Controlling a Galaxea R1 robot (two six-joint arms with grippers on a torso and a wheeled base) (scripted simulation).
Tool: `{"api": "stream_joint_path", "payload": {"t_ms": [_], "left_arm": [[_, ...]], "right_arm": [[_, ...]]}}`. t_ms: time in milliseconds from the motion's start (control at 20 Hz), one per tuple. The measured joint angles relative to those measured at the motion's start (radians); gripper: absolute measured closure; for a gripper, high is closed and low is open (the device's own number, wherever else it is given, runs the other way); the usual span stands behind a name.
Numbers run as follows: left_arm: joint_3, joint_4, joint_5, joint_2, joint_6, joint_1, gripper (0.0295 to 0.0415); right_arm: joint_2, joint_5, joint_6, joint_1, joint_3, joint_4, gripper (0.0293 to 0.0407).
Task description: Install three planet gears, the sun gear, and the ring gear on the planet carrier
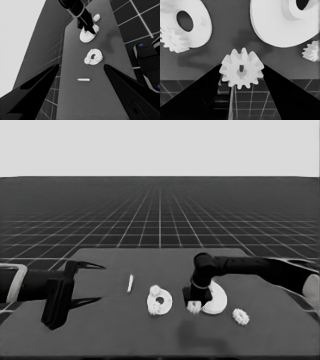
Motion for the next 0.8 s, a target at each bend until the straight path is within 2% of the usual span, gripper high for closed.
{"api": "stream_joint_path", "payload": {"t_ms": [100,200,500,600,800], "left_arm": [[0.0,0.0,0.0,0.0,0.0,0.0,0.0326],[0.0,0.0,0.0,0.0,0.0,0.0,0.0326],[0.0,0.0,0.0,0.0,0.0,0.0,0.0326],[0.0,0.0,0.0,0.0,0.0,0.0,0.0326],[0.0,0.0,0.0,0.0,0.0,0.0,0.0326]], "right_arm": [[0.217,0.013,-0.073,0.029,-0.294,0.031,0.0387],[0.301,0.021,-0.125,0.035,-0.427,0.039,0.0388],[0.343,0.026,-0.158,0.036,-0.503,0.043,0.0388],[0.359,0.057,-0.193,-0.066,-0.561,-0.056,0.0388],[0.371,0.078,-0.217,-0.111,-0.603,-0.097,0.0388]]}}
